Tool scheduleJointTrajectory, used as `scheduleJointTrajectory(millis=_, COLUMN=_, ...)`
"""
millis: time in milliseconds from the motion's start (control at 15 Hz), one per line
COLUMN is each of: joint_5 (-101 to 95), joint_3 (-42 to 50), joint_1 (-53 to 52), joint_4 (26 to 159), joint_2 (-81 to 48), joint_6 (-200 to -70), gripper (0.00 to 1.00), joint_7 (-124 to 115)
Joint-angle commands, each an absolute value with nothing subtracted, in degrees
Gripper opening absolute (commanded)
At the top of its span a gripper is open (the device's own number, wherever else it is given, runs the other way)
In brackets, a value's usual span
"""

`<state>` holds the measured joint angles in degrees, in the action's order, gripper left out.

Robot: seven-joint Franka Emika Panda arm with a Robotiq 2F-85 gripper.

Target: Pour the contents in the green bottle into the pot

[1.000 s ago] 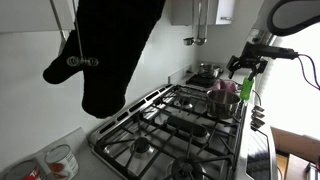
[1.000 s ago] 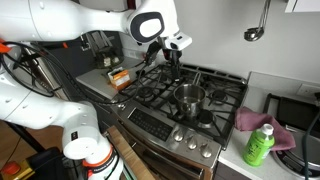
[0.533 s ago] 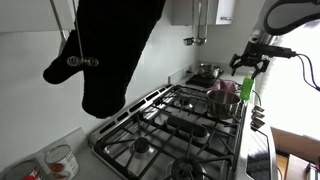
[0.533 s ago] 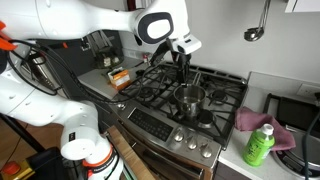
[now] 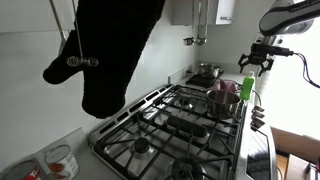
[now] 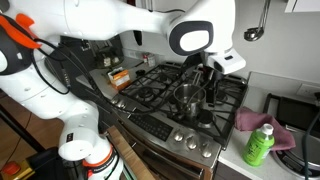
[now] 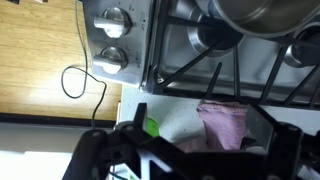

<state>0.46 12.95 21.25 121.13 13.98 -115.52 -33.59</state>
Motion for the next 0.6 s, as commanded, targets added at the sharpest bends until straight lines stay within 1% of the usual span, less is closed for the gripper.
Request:
scheduleJointTrajectory(millis=0, joint_5=0.3, joint_3=14.4, joint_1=20.8, joint_4=119.8, joint_2=12.6, joint_6=-115.3, gripper=1.0, joint_7=-31.7)
scheduleJointTrajectory(millis=533, joint_5=1.0, joint_3=15.2, joint_1=20.5, joint_4=118.3, joint_2=11.2, joint_6=-115.1, gripper=1.0, joint_7=-28.8)
